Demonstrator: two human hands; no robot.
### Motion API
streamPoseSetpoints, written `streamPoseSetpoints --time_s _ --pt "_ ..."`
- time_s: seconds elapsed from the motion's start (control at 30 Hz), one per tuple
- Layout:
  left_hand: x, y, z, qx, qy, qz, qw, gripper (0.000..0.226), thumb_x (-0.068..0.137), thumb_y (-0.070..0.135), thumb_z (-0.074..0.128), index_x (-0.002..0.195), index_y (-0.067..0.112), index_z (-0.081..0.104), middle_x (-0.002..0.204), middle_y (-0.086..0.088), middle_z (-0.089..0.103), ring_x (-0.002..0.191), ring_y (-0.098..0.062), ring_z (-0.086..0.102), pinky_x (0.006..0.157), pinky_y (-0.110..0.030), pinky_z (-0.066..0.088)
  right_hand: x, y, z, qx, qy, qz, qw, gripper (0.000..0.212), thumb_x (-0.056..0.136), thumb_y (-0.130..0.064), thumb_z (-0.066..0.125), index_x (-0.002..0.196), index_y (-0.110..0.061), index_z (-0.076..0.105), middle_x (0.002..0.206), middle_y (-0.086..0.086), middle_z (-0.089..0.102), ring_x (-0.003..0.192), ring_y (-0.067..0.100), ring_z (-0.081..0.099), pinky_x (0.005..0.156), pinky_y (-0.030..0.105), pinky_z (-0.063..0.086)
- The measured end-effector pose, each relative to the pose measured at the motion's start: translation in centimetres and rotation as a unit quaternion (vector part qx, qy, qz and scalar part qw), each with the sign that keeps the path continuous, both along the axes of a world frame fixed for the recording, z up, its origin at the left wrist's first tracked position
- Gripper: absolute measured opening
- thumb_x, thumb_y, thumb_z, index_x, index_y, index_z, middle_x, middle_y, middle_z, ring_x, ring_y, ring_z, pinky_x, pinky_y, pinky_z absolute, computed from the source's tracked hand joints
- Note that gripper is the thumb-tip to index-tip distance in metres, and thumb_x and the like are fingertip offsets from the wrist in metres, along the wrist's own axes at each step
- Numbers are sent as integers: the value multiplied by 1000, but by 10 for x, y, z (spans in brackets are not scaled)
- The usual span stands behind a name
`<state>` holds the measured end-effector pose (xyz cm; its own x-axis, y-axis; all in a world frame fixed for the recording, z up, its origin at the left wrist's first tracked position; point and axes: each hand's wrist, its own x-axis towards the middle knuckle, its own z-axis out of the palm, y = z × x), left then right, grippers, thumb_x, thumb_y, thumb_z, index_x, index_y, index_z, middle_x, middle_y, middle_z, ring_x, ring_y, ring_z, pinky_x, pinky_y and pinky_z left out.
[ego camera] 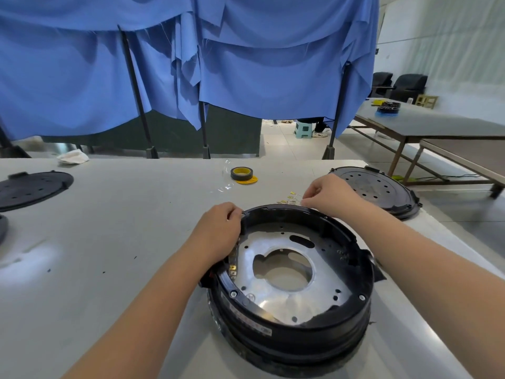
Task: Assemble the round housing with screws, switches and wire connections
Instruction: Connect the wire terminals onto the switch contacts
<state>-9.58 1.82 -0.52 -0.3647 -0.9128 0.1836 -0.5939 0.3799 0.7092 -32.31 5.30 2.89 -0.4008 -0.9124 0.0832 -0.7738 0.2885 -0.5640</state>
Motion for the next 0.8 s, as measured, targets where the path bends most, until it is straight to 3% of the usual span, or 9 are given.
streamPoseSetpoints --time_s 0.1,0.17,0.3,0.4,0.5,0.57,0.67,0.8 --pt "0 -2 -1 -7 -6 -2 1000 26 101 23 38 99 15 62 96 -1 62 87 -18 55 68 -27 37 2 -27 -4 56 17 9 998 5 81 -11 69 83 -9 73 93 8 71 90 23 65 80 31 53" --pt "-1 -3 -2 -13 -17 -4 1000 24 101 24 37 98 17 59 94 1 60 85 -16 54 63 -25 35 1 -45 -7 89 38 8 995 15 81 -10 69 95 -4 73 98 11 70 93 26 64 84 33 54" --pt "0 -2 -3 -16 -15 -3 1000 25 102 25 35 100 17 59 95 0 59 87 -18 55 67 -28 37 -3 -70 -20 157 90 6 984 25 81 -10 67 105 -3 66 106 15 66 92 29 61 83 34 54" --pt "-1 -2 -3 -16 -12 1 1000 26 101 25 36 102 16 60 97 -1 61 91 -21 56 72 -30 39 -5 -76 -28 170 101 -2 980 20 82 -13 68 99 -4 63 101 13 63 82 28 55 72 29 46" --pt "-1 -2 -2 -17 -12 6 1000 26 101 25 37 102 16 61 100 -2 62 93 -22 57 76 -31 42 -6 -78 -30 167 109 -14 980 15 83 -14 66 92 -4 59 80 10 55 76 26 51 67 29 42" --pt "-1 -2 -2 -13 -9 7 1000 26 101 26 37 102 16 61 99 -1 62 93 -21 57 75 -31 42 -6 -77 -29 158 104 -19 982 14 83 -13 66 89 -3 57 85 11 58 77 27 52 67 30 42" --pt "-1 -2 -2 -11 -4 8 1000 25 100 26 38 101 17 61 100 0 62 92 -19 57 74 -29 41 -7 -74 -26 143 92 -28 985 19 82 -11 65 98 0 62 104 14 64 86 28 59 77 32 52" --pt "-1 -2 -3 -10 2 9 1000 24 100 26 39 100 18 62 98 1 62 89 -17 57 71 -27 39 -8 -64 -15 112 81 -39 990 32 81 -15 69 110 -4 64 114 14 66 103 29 63 90 40 54"
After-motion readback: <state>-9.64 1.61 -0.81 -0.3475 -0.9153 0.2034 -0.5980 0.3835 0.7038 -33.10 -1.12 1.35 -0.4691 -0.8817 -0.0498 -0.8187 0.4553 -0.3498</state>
